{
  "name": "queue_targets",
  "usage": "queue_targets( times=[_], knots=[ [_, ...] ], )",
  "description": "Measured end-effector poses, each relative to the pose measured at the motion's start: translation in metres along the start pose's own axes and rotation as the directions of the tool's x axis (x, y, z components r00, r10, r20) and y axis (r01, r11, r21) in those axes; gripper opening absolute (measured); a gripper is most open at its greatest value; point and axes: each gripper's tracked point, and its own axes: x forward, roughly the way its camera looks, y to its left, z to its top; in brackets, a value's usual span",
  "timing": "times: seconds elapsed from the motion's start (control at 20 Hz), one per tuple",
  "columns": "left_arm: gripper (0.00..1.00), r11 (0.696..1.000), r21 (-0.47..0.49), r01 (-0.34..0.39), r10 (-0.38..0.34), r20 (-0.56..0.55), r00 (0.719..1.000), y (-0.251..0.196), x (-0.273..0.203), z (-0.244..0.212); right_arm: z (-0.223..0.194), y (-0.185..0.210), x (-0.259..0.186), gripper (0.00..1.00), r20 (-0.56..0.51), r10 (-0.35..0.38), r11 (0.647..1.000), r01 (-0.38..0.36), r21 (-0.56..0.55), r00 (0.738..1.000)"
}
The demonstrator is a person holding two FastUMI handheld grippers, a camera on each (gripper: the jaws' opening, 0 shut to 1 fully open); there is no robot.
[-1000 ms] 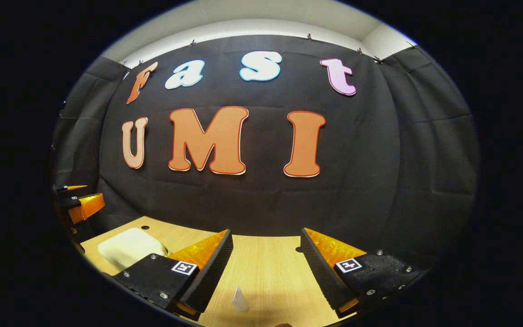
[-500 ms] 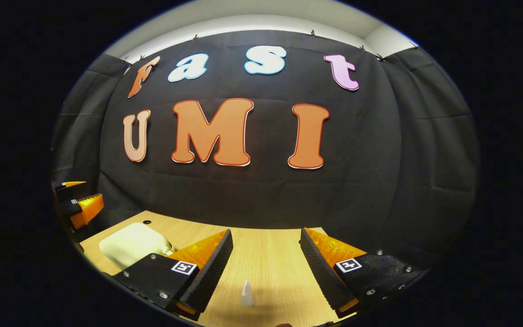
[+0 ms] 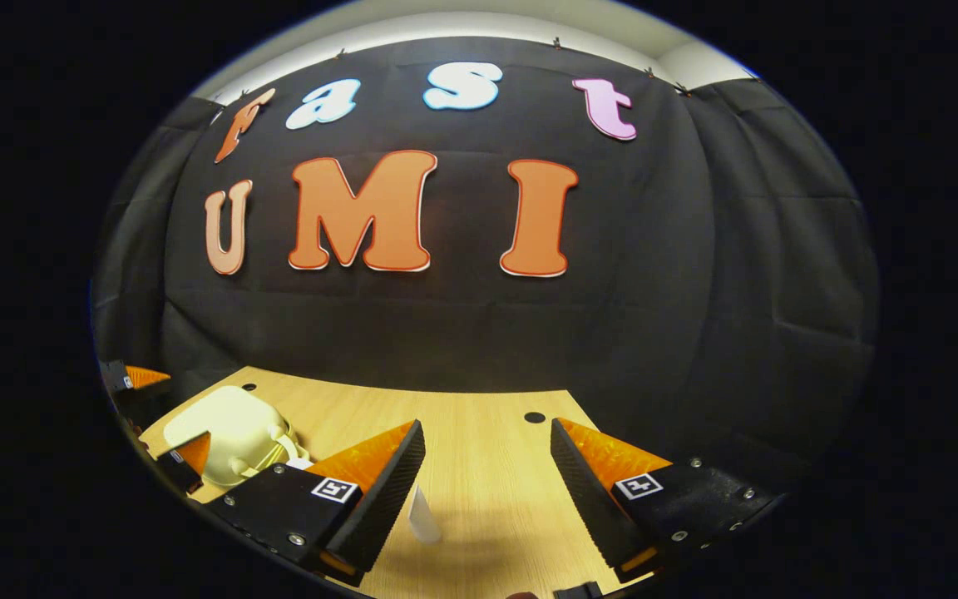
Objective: First open the suitcase, pack the skin care products into it, and then close the suitcase.
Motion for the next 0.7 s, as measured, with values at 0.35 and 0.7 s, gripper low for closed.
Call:
queue_targets(
  times=[0.35, 0.7],
  knots=[
    [0.99, 0.960, 0.257, 0.108, -0.089, -0.087, 0.992, -0.068, 0.032, -0.048, -0.032, -0.030, -0.001, 0.96, -0.078, -0.056, 0.998, 0.054, -0.024, 0.995],
    [0.99, 0.943, 0.293, 0.159, -0.099, -0.210, 0.973, -0.086, 0.068, -0.078, -0.042, -0.052, 0.002, 0.96, -0.120, -0.108, 0.994, 0.105, -0.030, 0.987]
  ],
)
